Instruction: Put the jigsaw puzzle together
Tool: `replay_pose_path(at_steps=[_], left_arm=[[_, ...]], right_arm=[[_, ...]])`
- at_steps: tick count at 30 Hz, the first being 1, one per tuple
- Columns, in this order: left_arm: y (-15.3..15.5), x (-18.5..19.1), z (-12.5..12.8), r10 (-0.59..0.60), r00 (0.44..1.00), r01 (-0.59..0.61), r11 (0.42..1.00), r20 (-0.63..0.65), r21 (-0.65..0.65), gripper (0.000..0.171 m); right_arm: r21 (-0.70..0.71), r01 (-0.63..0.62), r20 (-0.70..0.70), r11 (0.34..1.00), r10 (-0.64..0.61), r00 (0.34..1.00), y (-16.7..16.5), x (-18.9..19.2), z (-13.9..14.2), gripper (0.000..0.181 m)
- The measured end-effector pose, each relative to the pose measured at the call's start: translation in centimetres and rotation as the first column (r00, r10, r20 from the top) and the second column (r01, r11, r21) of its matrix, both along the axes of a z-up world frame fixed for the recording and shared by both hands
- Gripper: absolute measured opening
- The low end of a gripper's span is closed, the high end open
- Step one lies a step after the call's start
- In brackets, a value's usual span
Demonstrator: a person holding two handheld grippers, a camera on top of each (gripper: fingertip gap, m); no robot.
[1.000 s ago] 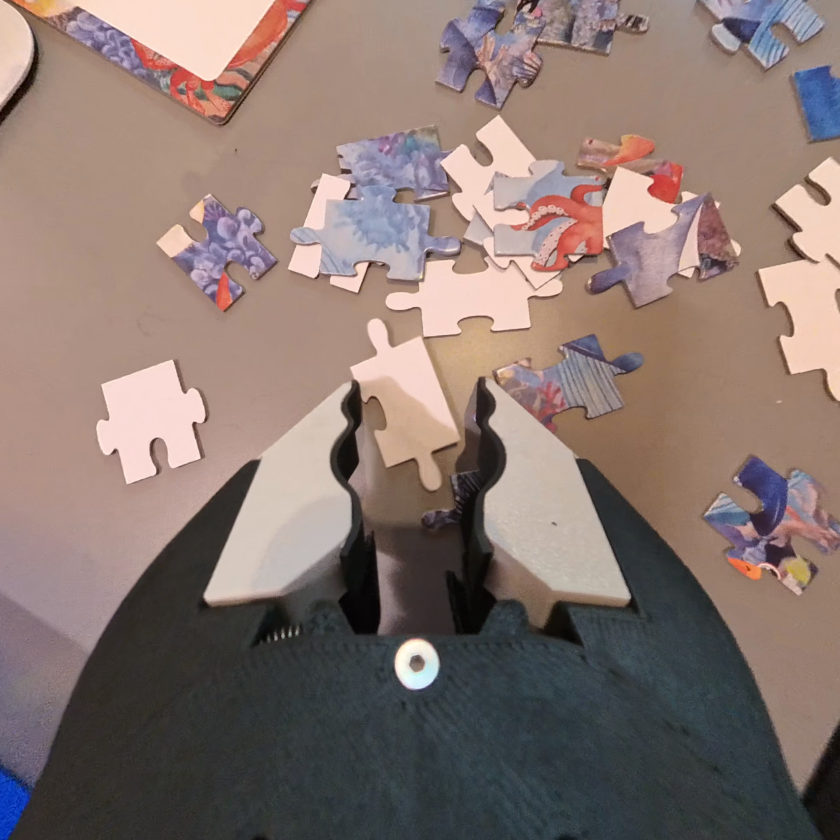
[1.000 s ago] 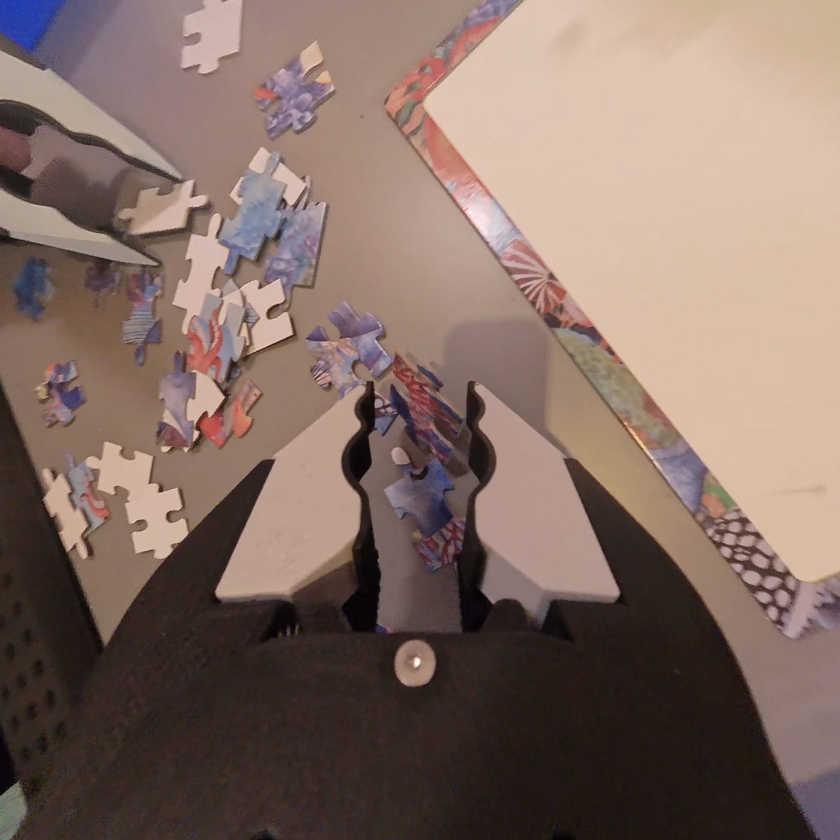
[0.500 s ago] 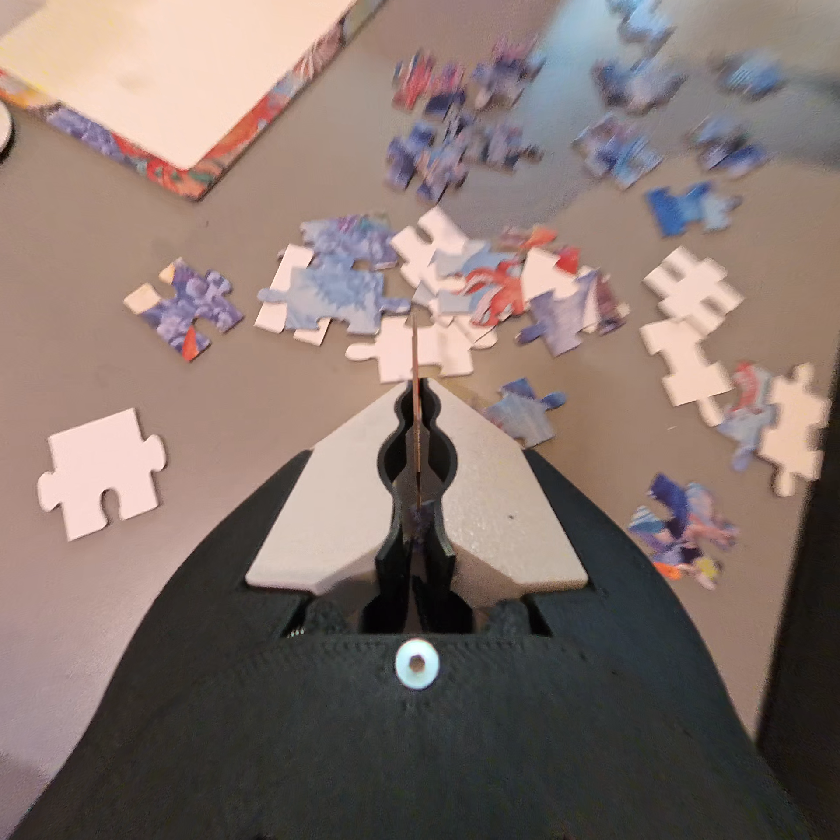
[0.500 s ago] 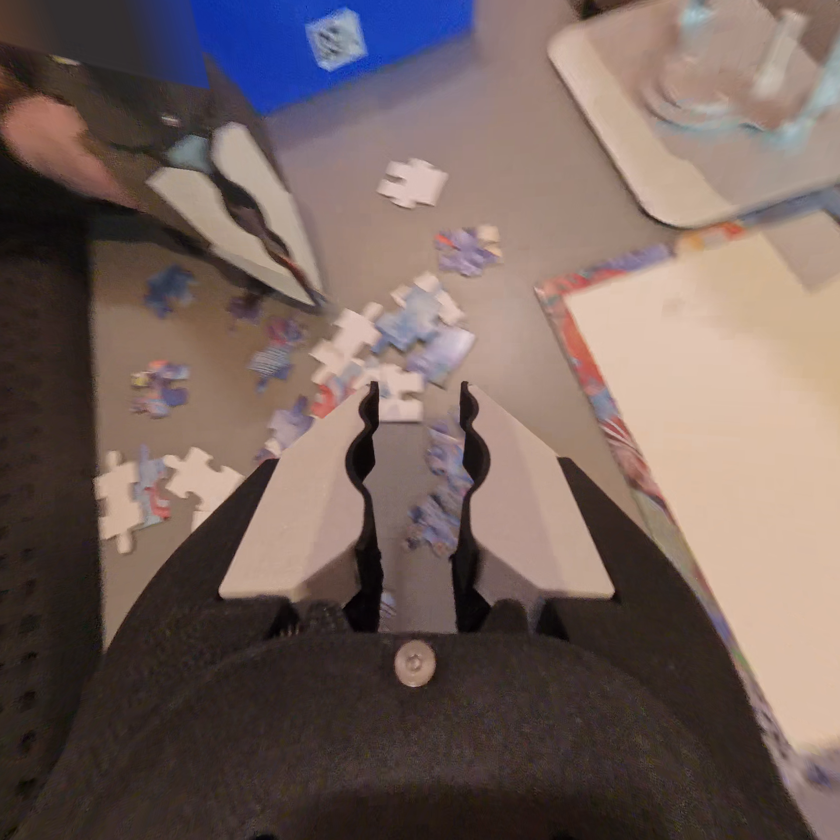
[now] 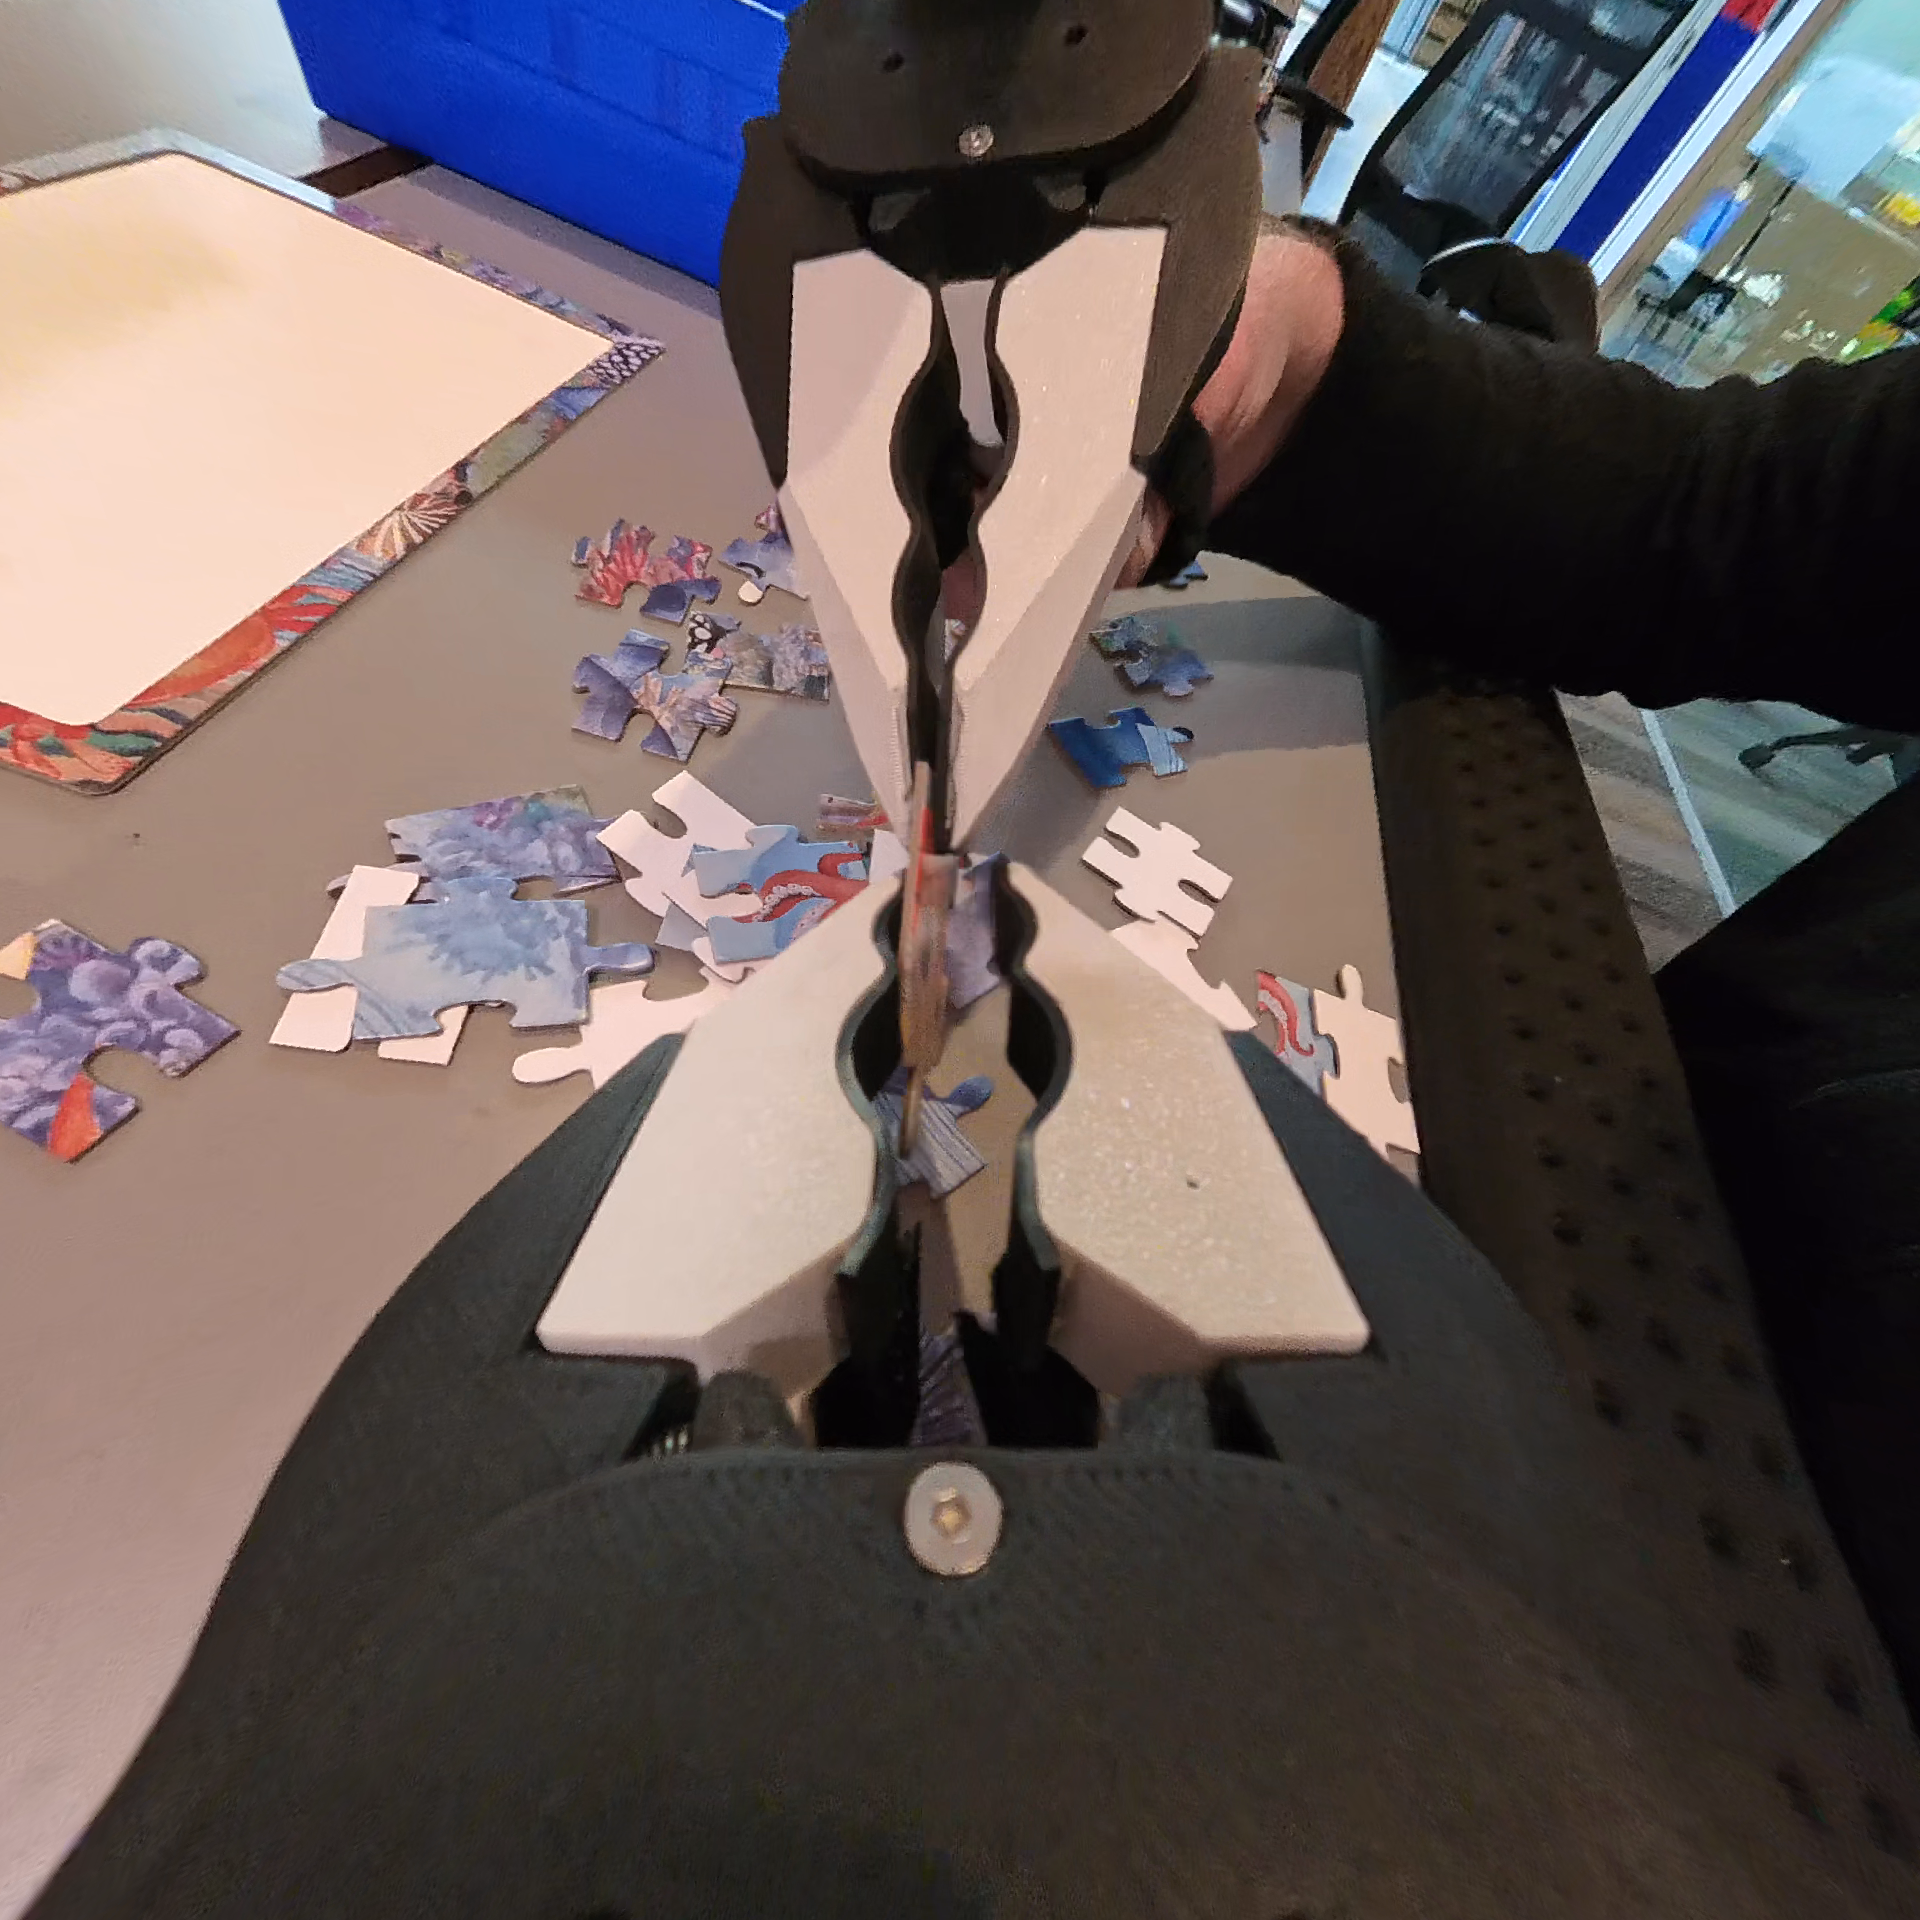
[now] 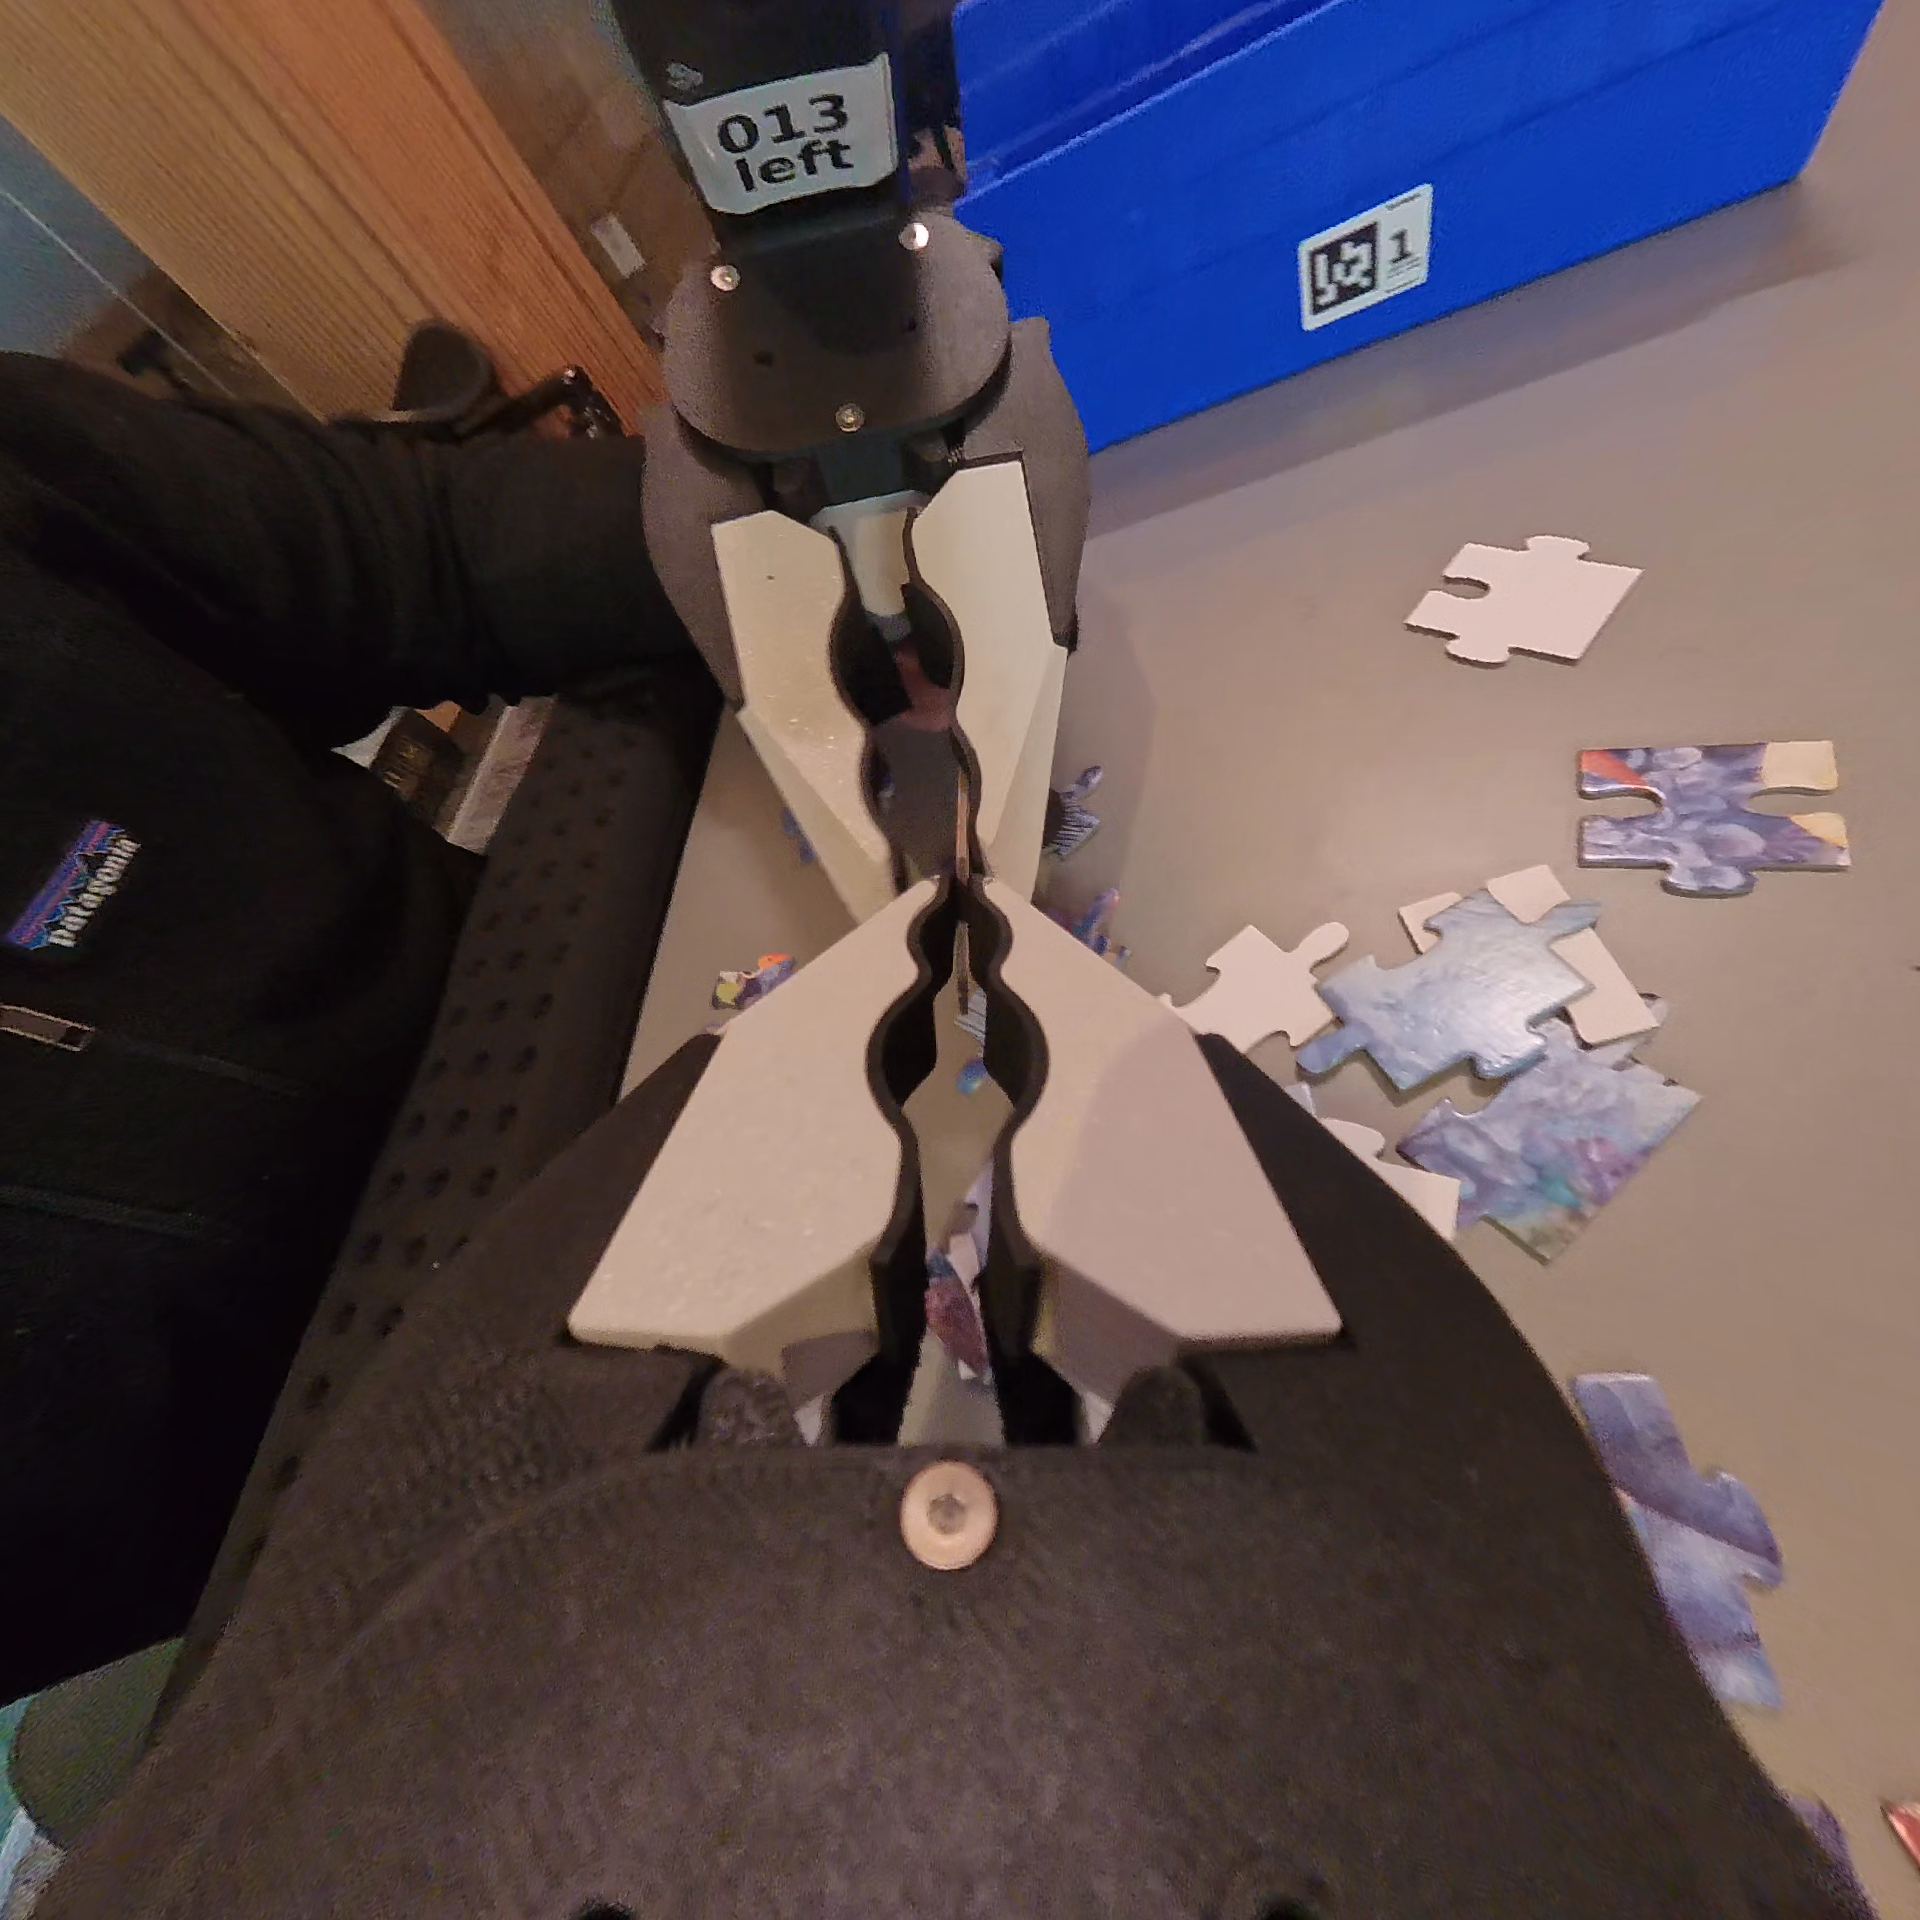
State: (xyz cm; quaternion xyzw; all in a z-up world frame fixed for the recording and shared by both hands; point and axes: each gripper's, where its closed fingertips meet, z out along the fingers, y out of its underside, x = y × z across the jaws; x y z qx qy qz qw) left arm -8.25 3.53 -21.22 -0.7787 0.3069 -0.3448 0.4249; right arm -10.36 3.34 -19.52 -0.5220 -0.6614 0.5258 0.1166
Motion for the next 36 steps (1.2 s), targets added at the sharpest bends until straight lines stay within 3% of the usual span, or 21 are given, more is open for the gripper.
replay_pose_path(at_steps=[1, 3, 6, 8, 9, 12, 13, 20, 24, 28, 32, 36], left_arm=[[0.1, -0.1, -0.1, 0.001, 1.000, -0.001, 1.000, -0.014, -0.003, 0.023], [0.5, -0.7, 0.1, 0.027, 0.998, -0.025, 0.999, -0.065, 0.036, 0.022], [2.4, -3.8, -0.5, 0.174, 0.950, -0.158, 0.984, -0.261, 0.081, 0.032], [3.9, -6.8, -1.1, 0.299, 0.850, -0.263, 0.954, -0.434, 0.142, 0.038], [4.4, -8.3, -1.6, 0.341, 0.787, -0.309, 0.939, -0.514, 0.150, 0.049], [5.3, -11.9, -3.4, 0.375, 0.611, -0.413, 0.902, -0.698, 0.123, 0.073], [5.7, -12.4, -3.5, 0.386, 0.596, -0.433, 0.893, -0.704, 0.123, 0.075], [6.7, -14.9, -5.0, 0.334, 0.578, -0.548, 0.835, -0.744, -0.051, 0.079], [6.4, -16.0, -7.0, 0.270, 0.560, -0.595, 0.789, -0.783, -0.154, 0.079], [7.1, -17.1, -7.3, 0.306, 0.561, -0.632, 0.758, -0.769, -0.160, 0.070], [7.5, -16.7, -7.6, 0.324, 0.638, -0.626, 0.746, -0.698, -0.226, 0.055], [7.8, -17.4, -7.5, 0.340, 0.627, -0.634, 0.745, -0.701, -0.205, 0.035]], right_arm=[[0.017, 0.011, 0.005, 1.000, -0.011, 1.000, 0.3, 0.1, 0.0, 0.000], [0.030, 0.035, -0.001, 0.999, -0.035, 0.999, 1.2, 0.4, 0.5, 0.000], [0.072, 0.137, 0.008, 0.988, -0.137, 0.990, 4.7, 1.4, 1.1, 0.000], [0.077, 0.208, 0.043, 0.975, -0.212, 0.976, 7.6, 2.6, 0.9, 0.000], [0.085, 0.249, 0.062, 0.965, -0.254, 0.965, 9.2, 3.3, 0.6, 0.000], [0.068, 0.299, 0.146, 0.952, -0.306, 0.941, 12.1, 5.5, -0.7, 0.000], [0.043, 0.304, 0.172, 0.952, -0.307, 0.936, 12.6, 6.1, -1.1, 0.000], [-0.019, 0.143, 0.313, 0.989, -0.130, 0.941, 10.4, 8.3, -3.7, 0.000], [-0.016, 0.122, 0.326, 0.992, -0.110, 0.939, 9.9, 8.2, -4.1, 0.000], [-0.009, 0.130, 0.313, 0.991, -0.121, 0.942, 10.0, 7.9, -3.9, 0.000], [-0.003, 0.138, 0.303, 0.990, -0.130, 0.944, 10.2, 7.7, -3.9, 0.000], [-0.005, 0.143, 0.297, 0.990, -0.135, 0.945, 10.3, 7.6, -3.9, 0.000]])
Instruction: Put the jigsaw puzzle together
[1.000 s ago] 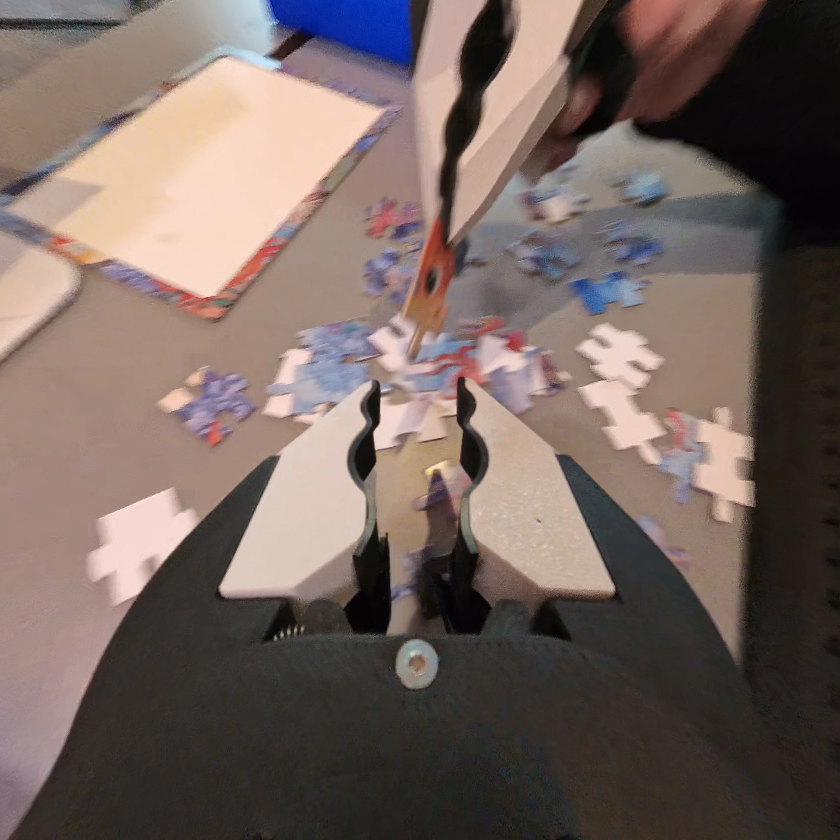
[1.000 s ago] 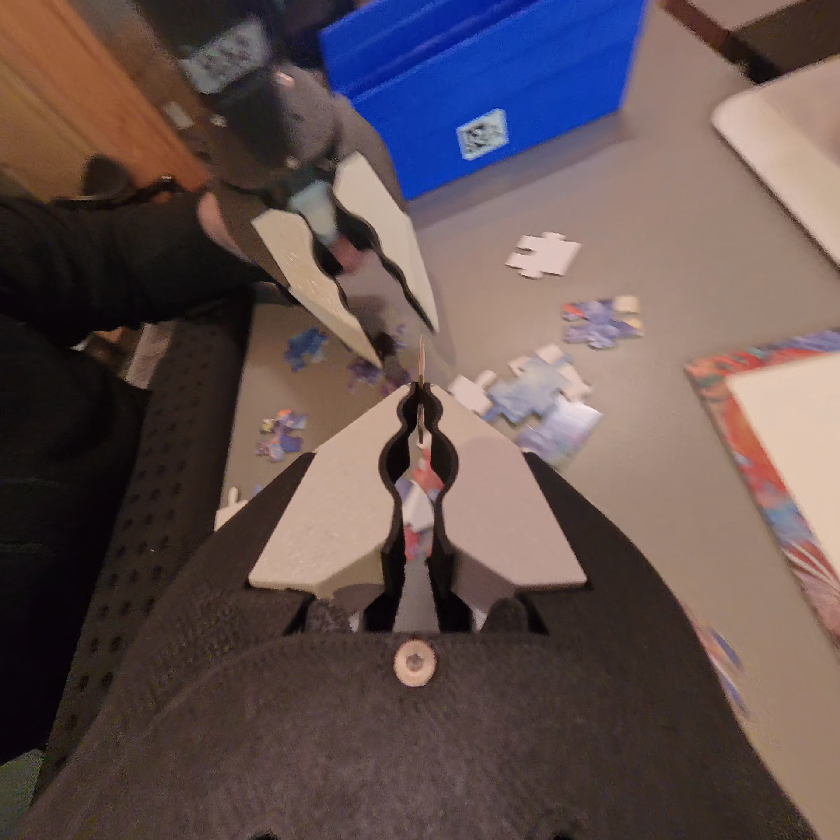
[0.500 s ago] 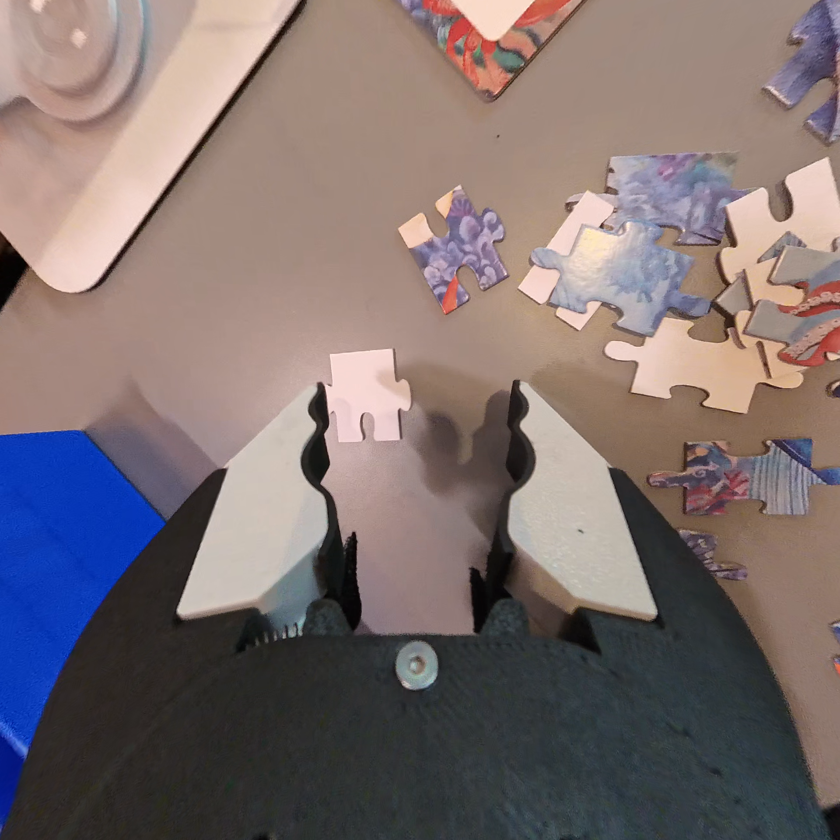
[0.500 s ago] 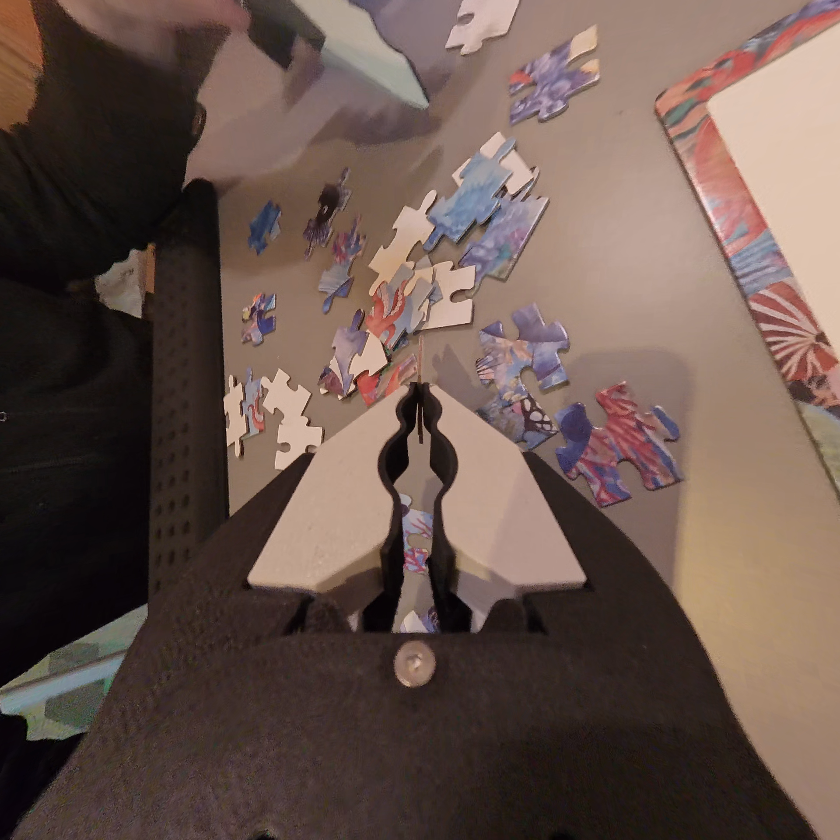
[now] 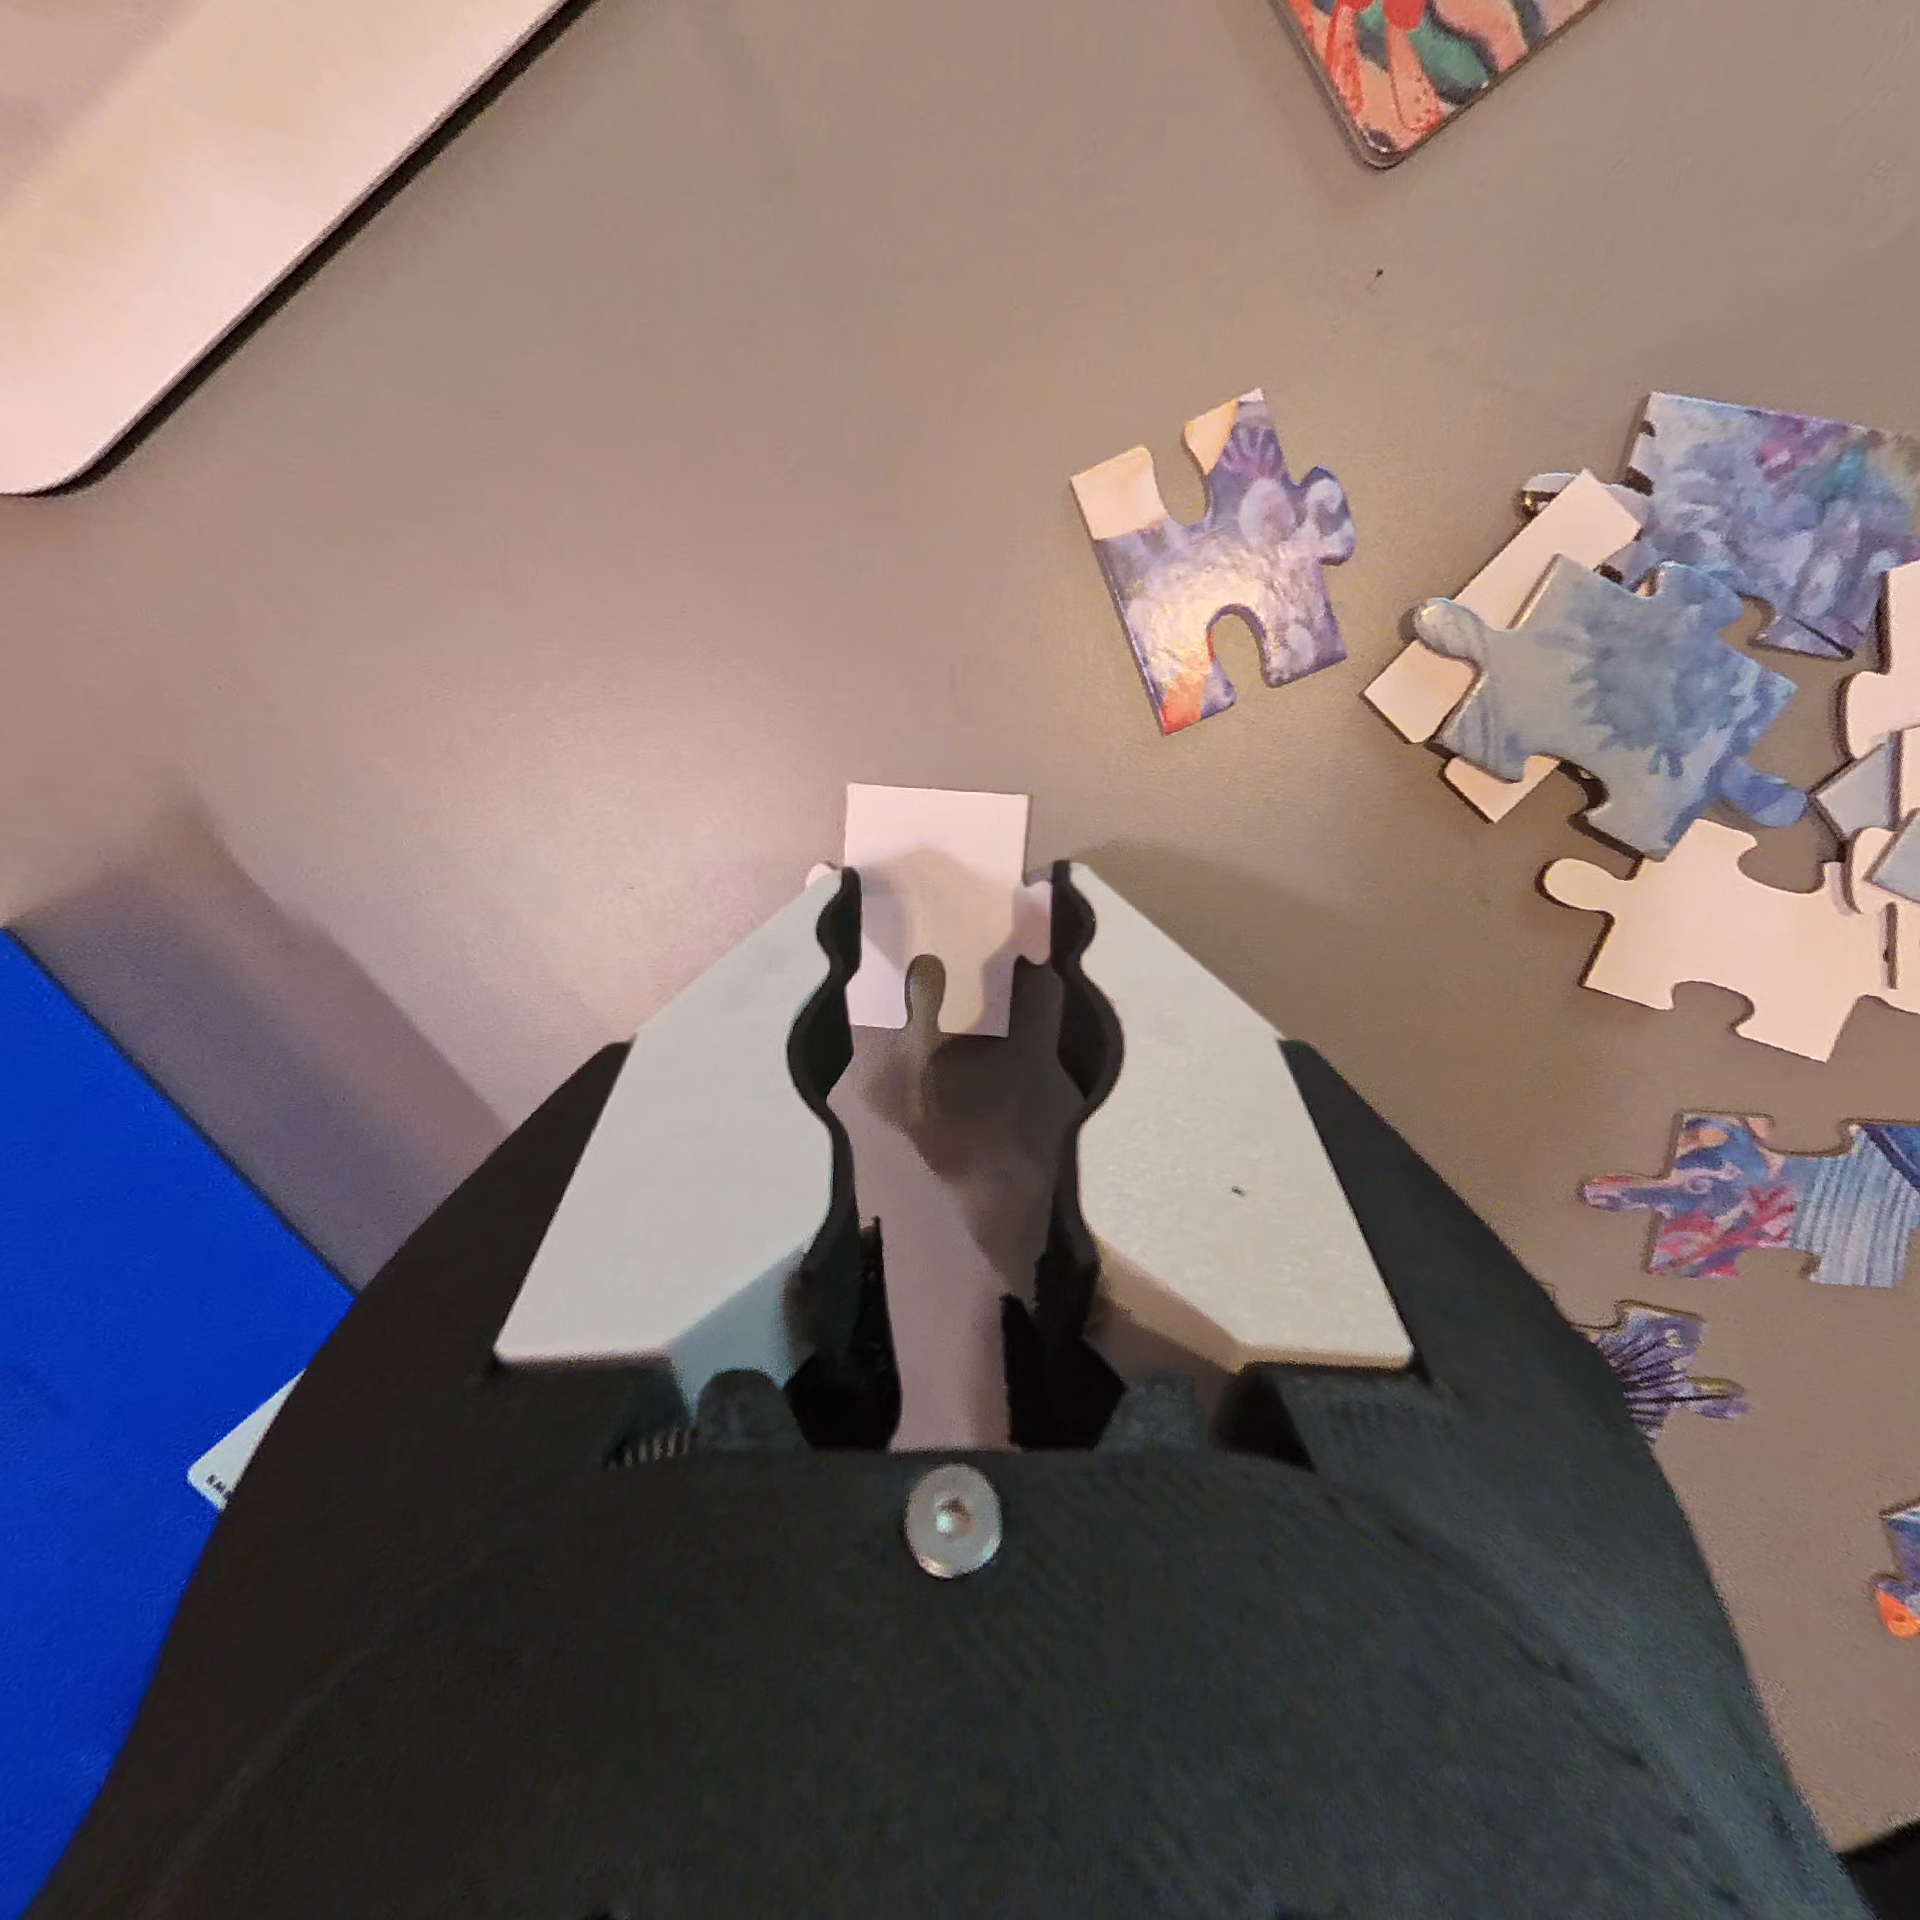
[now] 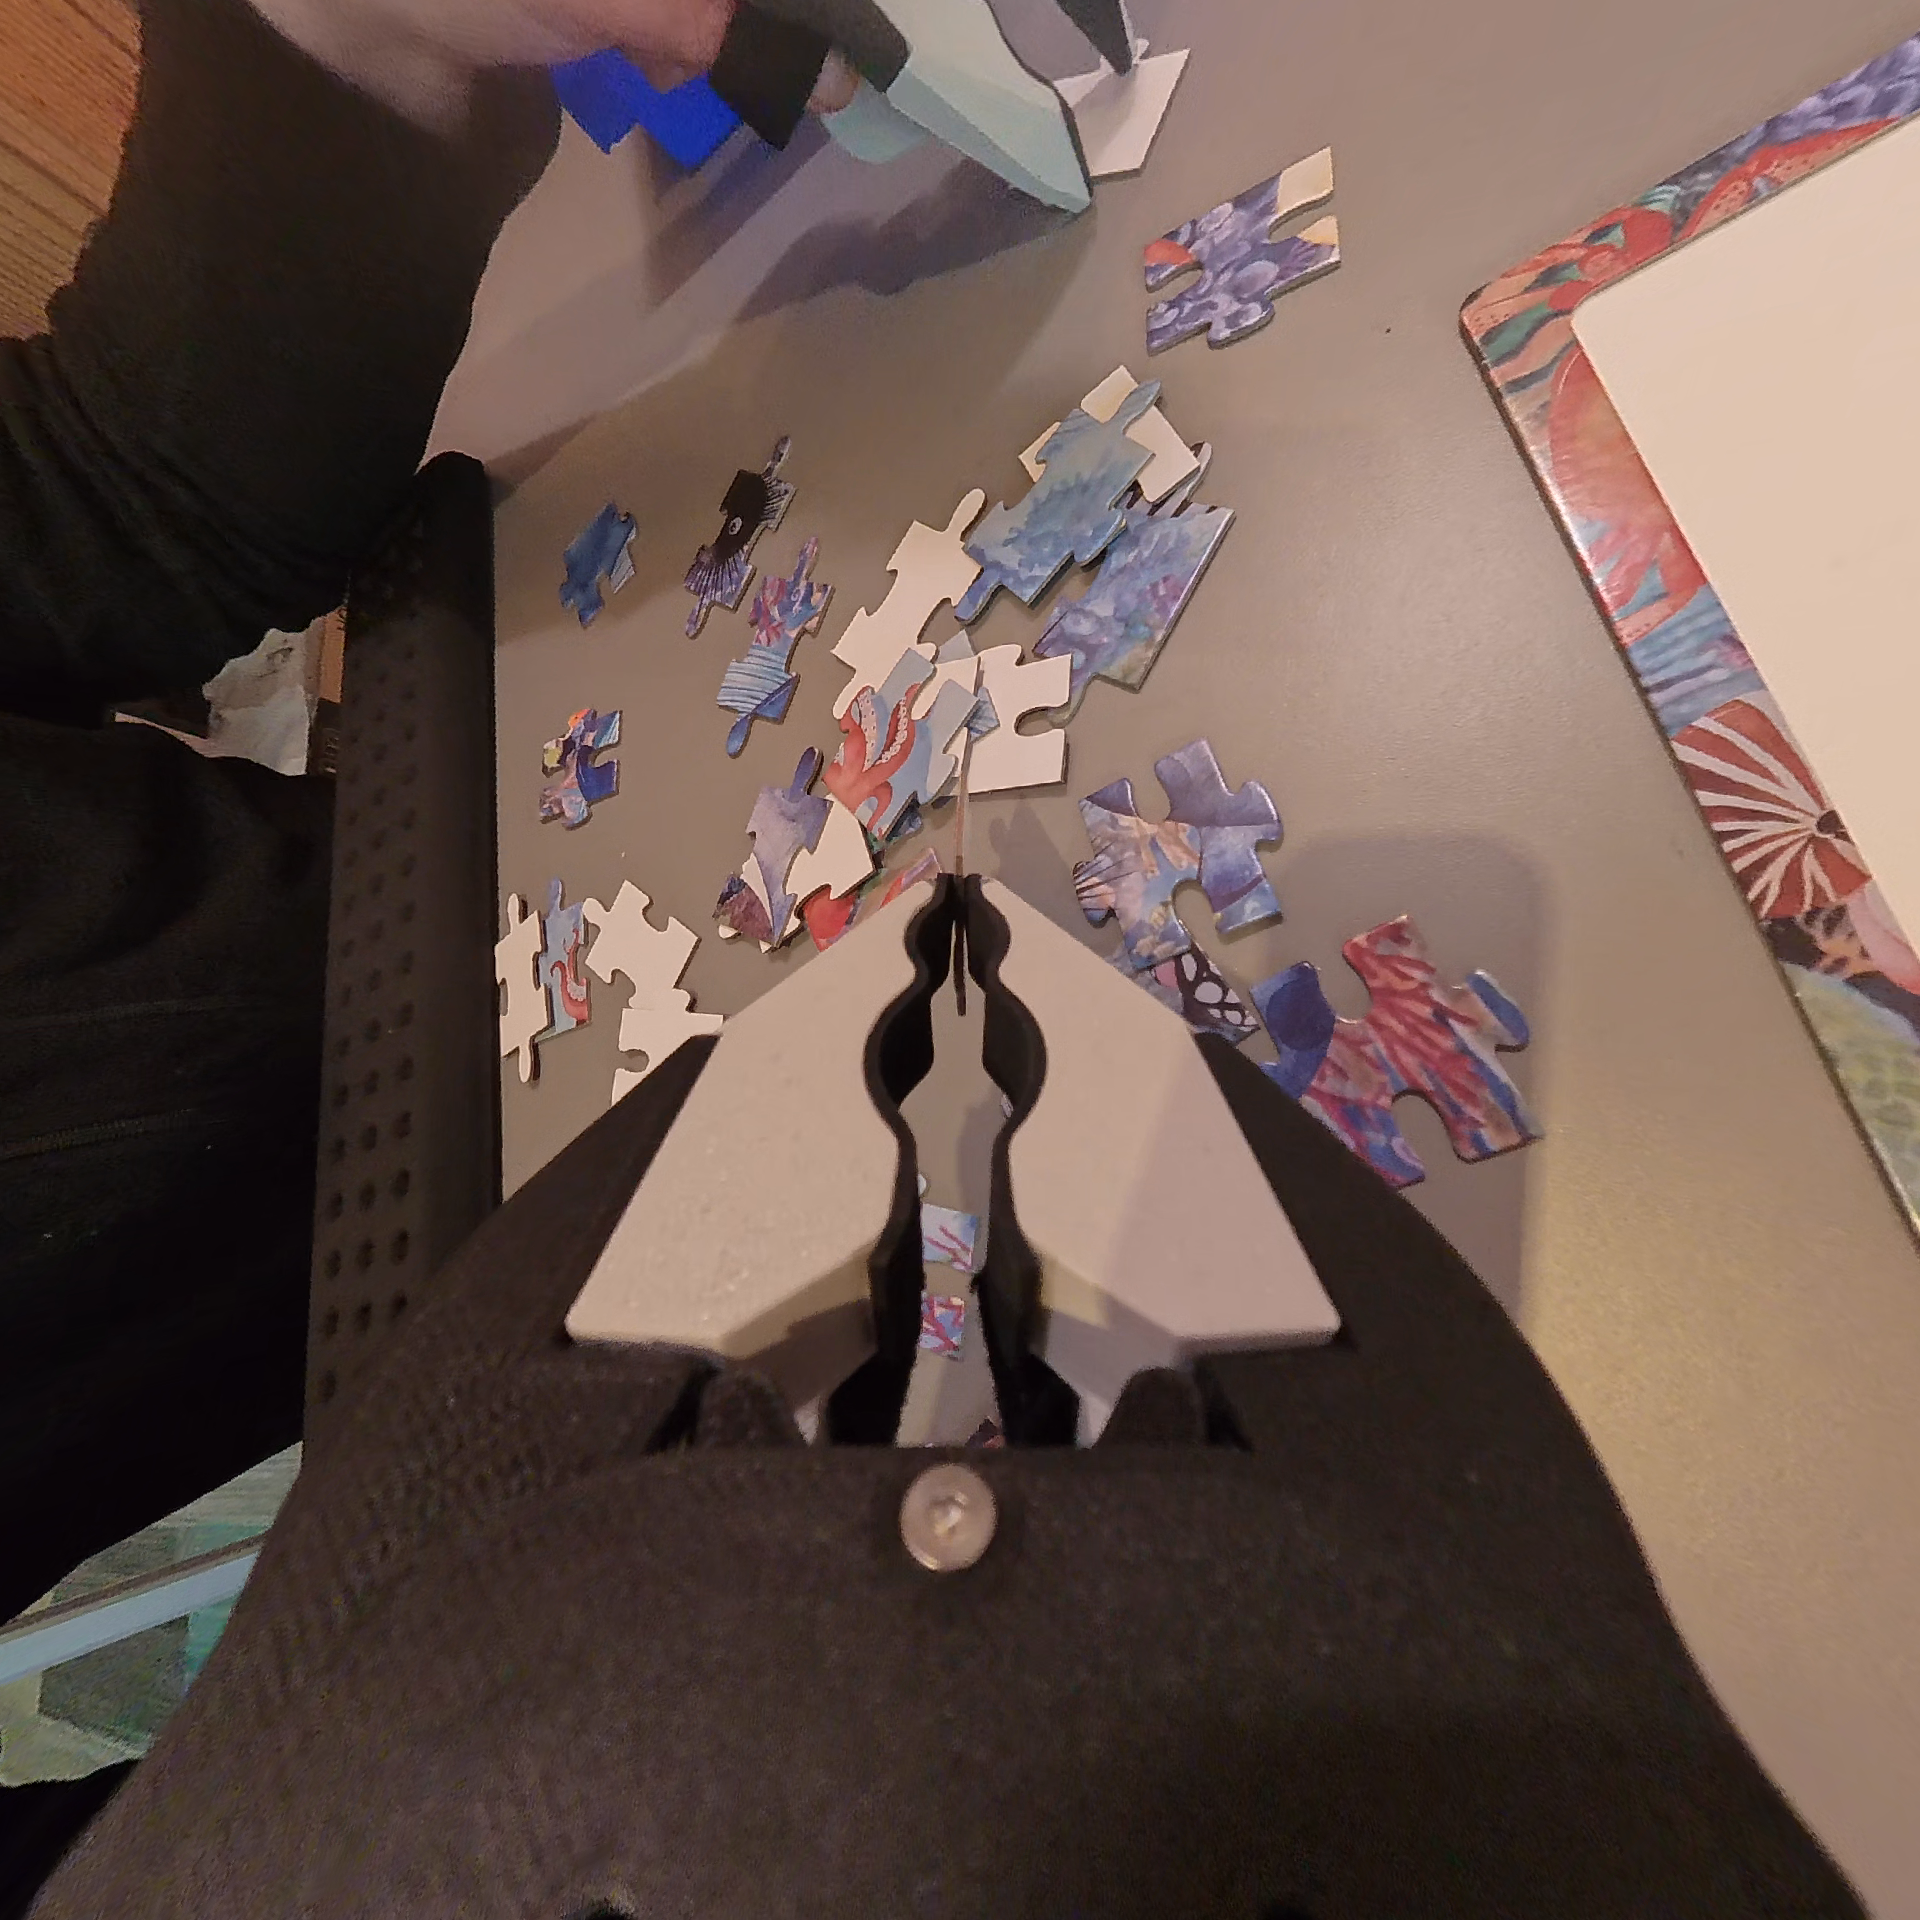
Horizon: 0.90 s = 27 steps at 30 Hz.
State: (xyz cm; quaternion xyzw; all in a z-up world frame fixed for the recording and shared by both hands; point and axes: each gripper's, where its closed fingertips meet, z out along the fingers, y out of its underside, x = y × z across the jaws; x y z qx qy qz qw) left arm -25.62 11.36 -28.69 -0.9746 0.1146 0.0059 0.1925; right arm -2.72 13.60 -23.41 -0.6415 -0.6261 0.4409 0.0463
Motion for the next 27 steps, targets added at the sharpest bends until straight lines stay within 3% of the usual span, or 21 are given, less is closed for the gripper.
replay_pose_path(at_steps=[4, 5, 11, 13, 15, 19, 24, 27], left_arm=[[0.1, 0.9, 0.1, -0.035, 0.999, 0.036, 0.999, -0.017, 0.032, 0.018], [0.0, 1.5, 0.1, -0.054, 0.999, 0.054, 0.998, -0.007, 0.040, 0.000], [-1.1, 4.2, 0.2, -0.132, 0.989, 0.130, 0.991, 0.070, 0.029, 0.000], [-2.7, 6.7, 0.2, -0.205, 0.964, 0.208, 0.978, 0.172, -0.002, 0.000], [-4.1, 8.9, 0.5, -0.278, 0.930, 0.291, 0.957, 0.241, -0.016, 0.017], [-4.3, 8.2, 0.6, -0.308, 0.944, 0.310, 0.951, 0.122, 0.000, 0.067], [-4.3, 7.2, 0.0, -0.315, 0.948, 0.316, 0.949, 0.035, -0.010, 0.059], [-4.1, 7.3, 0.1, -0.350, 0.937, 0.349, 0.937, 0.015, 0.015, 0.046]], right_arm=[[0.012, 0.000, -0.008, 1.000, 0.001, 1.000, 0.1, 0.0, 0.2, 0.000], [0.018, -0.004, -0.010, 1.000, 0.004, 1.000, 0.0, 0.0, 0.2, 0.000], [0.047, -0.050, 0.035, 0.998, 0.049, 0.998, -0.7, 0.3, -0.7, 0.000], [0.050, -0.060, 0.039, 0.997, 0.058, 0.998, -0.9, 0.3, -0.8, 0.000], [0.050, -0.067, 0.036, 0.997, 0.065, 0.997, -1.0, 0.4, -0.7, 0.000], [0.042, -0.064, 0.021, 0.997, 0.063, 0.998, -1.0, 0.3, -0.5, 0.000], [0.043, -0.066, 0.018, 0.997, 0.065, 0.998, -1.0, 0.2, -0.6, 0.000], [0.044, -0.062, 0.013, 0.997, 0.061, 0.998, -0.9, 0.1, -0.6, 0.000]])
